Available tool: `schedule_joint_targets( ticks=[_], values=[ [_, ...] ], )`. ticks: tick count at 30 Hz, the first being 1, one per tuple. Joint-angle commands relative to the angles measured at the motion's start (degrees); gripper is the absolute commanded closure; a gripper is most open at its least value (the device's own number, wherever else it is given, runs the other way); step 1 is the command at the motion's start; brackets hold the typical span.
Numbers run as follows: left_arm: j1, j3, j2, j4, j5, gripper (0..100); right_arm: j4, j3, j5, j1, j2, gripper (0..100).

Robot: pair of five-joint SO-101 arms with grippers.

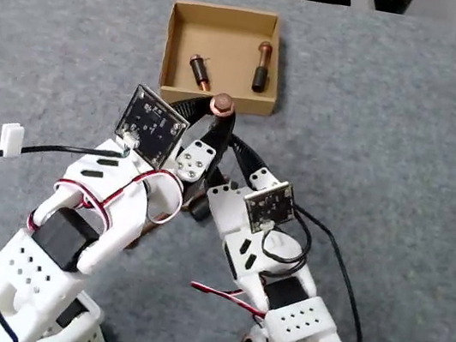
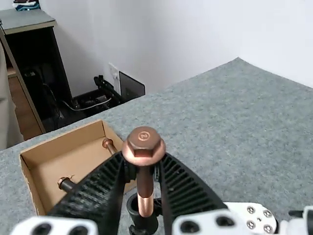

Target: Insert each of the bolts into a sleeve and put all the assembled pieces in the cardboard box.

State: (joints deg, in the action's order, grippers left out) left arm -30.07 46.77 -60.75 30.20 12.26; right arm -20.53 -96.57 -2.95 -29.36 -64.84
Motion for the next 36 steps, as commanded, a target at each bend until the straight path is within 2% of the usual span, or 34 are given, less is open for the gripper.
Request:
schedule_joint_targets(
  ticks=[1,7,21,23,36],
  values=[
    [0.4,-0.4,0.1,-1.6,0.3,98,-1.7,0.0,0.0,-0.8,0.0,99.7],
    [3.1,-4.2,3.4,-1.6,0.2,98,-1.6,0.0,0.0,-0.8,0.0,99.7],
    [3.2,-5.5,8.4,-1.7,0.1,98,-1.7,0.0,-0.1,-0.8,0.0,99.7],
    [3.2,-5.0,8.4,-3.9,0.0,98,-1.7,0.0,-0.1,-0.8,0.0,99.7],
    [4.2,-5.5,8.4,-5.4,-7.3,98,-1.7,0.0,-0.1,-0.8,0.0,99.7]
  ],
)
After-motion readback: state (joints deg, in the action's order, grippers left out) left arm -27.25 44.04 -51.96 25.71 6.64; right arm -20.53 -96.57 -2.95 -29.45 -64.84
